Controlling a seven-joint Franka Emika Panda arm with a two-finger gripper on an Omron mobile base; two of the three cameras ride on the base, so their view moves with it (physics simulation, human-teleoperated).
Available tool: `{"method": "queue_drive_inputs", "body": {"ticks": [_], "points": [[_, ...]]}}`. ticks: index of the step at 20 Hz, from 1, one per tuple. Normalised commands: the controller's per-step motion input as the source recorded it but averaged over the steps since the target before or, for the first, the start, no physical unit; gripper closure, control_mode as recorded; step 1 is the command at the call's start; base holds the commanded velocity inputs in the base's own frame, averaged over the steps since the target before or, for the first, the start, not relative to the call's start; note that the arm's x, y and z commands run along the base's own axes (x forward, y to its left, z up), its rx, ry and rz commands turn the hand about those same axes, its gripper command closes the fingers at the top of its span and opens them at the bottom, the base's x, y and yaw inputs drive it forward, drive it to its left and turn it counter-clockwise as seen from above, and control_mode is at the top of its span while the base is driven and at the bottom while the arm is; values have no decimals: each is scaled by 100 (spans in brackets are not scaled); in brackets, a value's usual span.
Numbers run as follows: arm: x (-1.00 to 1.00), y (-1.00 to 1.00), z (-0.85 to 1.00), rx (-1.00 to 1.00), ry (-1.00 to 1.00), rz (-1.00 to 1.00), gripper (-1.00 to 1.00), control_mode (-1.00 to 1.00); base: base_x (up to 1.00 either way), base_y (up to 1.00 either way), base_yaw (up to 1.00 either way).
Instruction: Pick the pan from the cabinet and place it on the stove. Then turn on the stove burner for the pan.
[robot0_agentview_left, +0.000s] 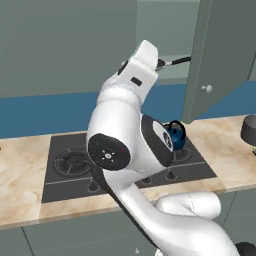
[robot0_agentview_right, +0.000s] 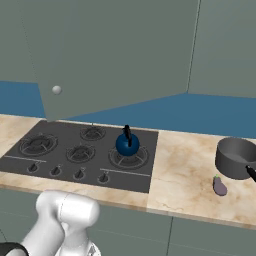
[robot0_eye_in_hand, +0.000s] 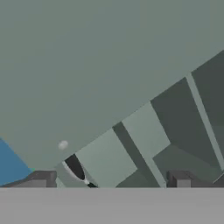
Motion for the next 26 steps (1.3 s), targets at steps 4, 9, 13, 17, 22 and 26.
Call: {"method": "queue_drive_inputs", "body": {"ticks": [4, 9, 13, 17, 22, 26], "points": [[18, -1, -28, -3, 15, -7, -100, -100, 0, 0, 0], [62, 0, -29, -4, 9, -11, -100, -100, 0, 0, 0], [78, -3, -24, -2, 8, -10, -100, -100, 0, 0, 0], [64, 0, -25, -5, 2, -11, -100, -100, 0, 0, 0], [55, -11, -17, -3, 4, -14, -100, -100, 0, 0, 0], [30, -39, -13, 0, 6, -18, -100, -100, 0, 0, 0]]}}
